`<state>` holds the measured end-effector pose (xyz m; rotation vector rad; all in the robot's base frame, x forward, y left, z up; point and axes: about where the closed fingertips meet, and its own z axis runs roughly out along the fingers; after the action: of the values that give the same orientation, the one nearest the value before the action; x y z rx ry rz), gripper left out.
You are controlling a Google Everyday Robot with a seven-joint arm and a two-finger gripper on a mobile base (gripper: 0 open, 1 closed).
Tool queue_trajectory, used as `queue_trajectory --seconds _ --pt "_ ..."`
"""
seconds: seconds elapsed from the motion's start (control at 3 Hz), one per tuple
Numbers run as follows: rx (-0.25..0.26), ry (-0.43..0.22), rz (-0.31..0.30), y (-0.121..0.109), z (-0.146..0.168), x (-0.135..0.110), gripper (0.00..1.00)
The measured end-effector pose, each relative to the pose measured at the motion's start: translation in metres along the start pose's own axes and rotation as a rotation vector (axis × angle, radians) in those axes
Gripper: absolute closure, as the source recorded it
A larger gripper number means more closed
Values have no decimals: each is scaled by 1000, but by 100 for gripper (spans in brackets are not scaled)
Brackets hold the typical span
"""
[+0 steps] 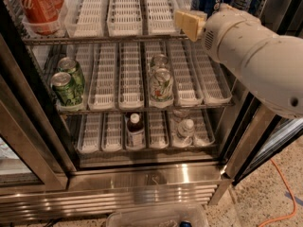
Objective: Pick pepsi can from top shelf of fridge
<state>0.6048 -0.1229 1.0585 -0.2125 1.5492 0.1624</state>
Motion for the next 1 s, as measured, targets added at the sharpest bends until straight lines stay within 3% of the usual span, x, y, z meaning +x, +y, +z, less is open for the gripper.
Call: queue_trajectory --seconds 1.0 --pt "64 -22 -5 -21 29 -4 30"
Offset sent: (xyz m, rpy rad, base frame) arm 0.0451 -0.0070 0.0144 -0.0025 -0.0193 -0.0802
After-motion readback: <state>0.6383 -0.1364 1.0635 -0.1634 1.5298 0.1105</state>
